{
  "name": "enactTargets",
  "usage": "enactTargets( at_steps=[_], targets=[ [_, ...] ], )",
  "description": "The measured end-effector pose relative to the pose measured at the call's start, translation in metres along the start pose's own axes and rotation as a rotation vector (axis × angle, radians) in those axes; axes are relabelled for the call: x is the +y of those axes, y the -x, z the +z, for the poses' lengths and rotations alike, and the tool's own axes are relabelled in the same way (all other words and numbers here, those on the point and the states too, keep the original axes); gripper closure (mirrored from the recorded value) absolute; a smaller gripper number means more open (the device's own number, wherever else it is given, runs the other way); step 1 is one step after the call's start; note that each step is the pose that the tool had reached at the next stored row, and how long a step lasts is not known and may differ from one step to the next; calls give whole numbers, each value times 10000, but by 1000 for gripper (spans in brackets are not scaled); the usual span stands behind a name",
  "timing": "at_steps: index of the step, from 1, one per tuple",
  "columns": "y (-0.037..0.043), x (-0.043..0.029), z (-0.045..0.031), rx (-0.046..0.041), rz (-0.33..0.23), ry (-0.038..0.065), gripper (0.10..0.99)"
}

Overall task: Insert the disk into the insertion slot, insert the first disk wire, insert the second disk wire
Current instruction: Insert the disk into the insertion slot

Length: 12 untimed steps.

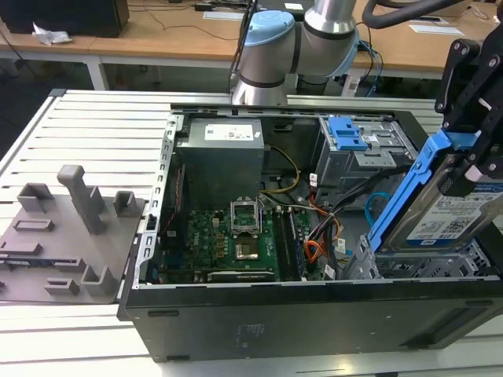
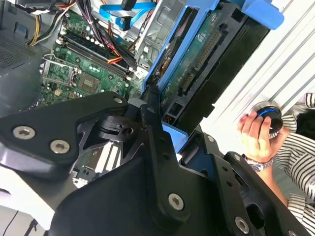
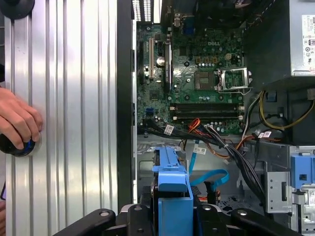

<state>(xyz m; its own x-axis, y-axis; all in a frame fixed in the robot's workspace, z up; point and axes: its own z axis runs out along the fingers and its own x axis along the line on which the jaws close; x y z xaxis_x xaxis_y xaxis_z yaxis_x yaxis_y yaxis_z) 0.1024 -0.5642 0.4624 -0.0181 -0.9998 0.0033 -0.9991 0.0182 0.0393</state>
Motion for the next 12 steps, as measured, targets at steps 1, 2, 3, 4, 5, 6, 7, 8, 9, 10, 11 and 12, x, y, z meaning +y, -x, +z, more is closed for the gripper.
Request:
enactTargets(
  at_steps=[1,2,3,4,5,6,7,8,9,10,11,12],
  targets=[
    [0,0,9,-1,0,0,718],
    [0,0,14,0,0,0,718],
    [1,-1,21,-1,0,0,718],
    [5,-1,26,-1,0,0,718],
    [18,-1,31,0,-1,0,718],
    [31,-1,34,0,-1,0,718],
    [44,-1,37,1,0,0,718],
    [66,-5,44,0,0,0,718],
    [88,-27,53,-1,0,4,718],
    [114,-55,63,1,0,11,718],
    [135,-74,74,0,0,17,718],
    [148,-90,83,0,0,24,718]
  ],
)
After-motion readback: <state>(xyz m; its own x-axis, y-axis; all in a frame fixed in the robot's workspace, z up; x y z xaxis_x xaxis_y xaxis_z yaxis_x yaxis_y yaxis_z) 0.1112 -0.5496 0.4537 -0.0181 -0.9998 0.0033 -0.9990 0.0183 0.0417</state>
